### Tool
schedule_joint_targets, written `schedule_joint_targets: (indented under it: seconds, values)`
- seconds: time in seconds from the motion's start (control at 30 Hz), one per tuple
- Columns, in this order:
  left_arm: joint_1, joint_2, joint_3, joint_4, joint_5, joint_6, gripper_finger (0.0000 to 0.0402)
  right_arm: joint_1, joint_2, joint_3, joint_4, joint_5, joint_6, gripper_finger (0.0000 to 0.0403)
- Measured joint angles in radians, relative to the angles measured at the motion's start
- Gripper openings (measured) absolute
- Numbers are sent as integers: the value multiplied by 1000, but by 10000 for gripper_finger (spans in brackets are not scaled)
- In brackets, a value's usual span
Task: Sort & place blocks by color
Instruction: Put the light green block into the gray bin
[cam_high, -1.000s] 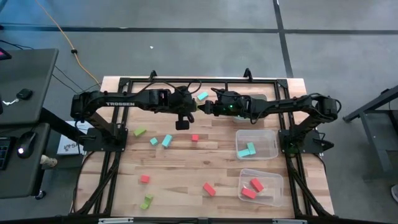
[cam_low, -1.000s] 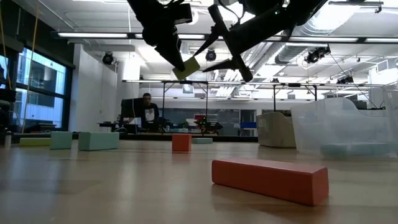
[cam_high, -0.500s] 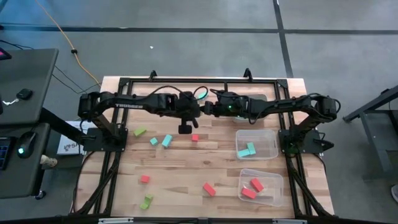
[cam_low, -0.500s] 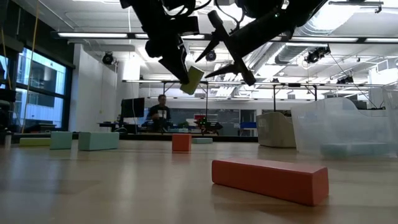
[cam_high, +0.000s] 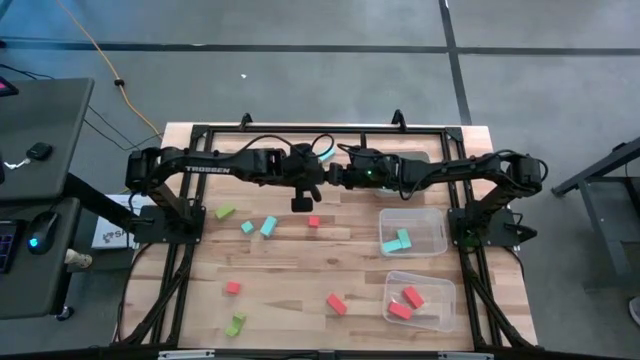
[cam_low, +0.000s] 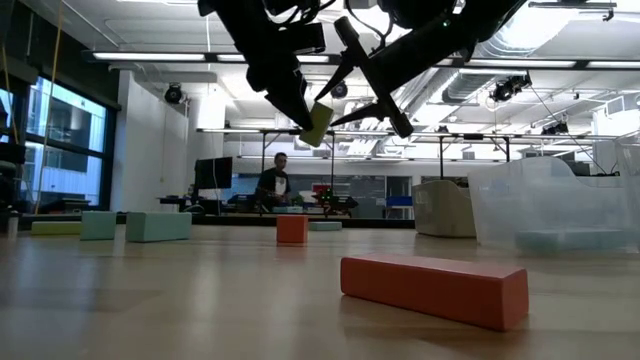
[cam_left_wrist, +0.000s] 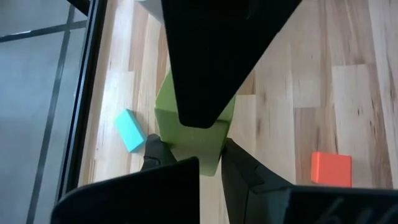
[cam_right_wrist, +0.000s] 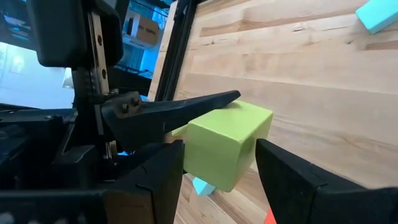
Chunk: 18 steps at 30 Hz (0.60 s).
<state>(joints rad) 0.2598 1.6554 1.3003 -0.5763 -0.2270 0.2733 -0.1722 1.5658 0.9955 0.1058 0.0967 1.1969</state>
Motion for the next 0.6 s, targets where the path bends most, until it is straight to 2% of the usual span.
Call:
schedule_joint_targets:
  seconds: [0.6]
  values:
    - [-1, 0, 0, -1, 9, 0, 0, 0, 0, 0, 6, -2, 85, 190]
